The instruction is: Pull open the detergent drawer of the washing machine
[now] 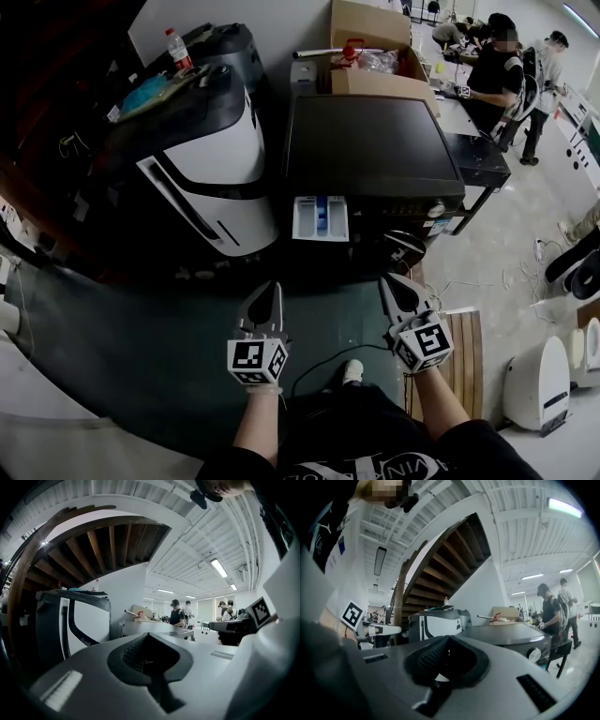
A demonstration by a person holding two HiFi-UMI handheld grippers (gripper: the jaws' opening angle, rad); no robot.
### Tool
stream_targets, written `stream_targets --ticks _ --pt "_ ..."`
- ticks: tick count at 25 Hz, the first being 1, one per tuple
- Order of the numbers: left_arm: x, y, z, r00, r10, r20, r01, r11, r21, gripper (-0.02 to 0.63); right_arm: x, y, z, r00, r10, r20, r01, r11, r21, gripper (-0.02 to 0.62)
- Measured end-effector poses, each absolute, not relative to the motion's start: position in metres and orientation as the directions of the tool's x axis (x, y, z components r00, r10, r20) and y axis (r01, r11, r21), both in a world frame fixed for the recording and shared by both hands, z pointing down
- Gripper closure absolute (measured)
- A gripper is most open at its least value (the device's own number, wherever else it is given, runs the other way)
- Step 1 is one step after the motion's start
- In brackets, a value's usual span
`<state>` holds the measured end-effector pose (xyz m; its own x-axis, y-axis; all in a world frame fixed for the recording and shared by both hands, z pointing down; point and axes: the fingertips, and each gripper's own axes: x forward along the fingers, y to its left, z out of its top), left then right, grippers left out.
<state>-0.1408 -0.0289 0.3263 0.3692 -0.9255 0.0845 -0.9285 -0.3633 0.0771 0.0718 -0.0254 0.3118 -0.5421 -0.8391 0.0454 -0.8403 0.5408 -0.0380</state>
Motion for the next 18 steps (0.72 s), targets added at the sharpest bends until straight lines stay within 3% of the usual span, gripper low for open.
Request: stream_targets --ticks 18 --pt "-0.148 -0.029 0.315 0.353 -0.933 0.070 -0.935 -0.350 0.052 0.597 0.069 -0.027 0.300 -0.537 -0.843 0.027 -0.844 0.536 -0.026 0.583"
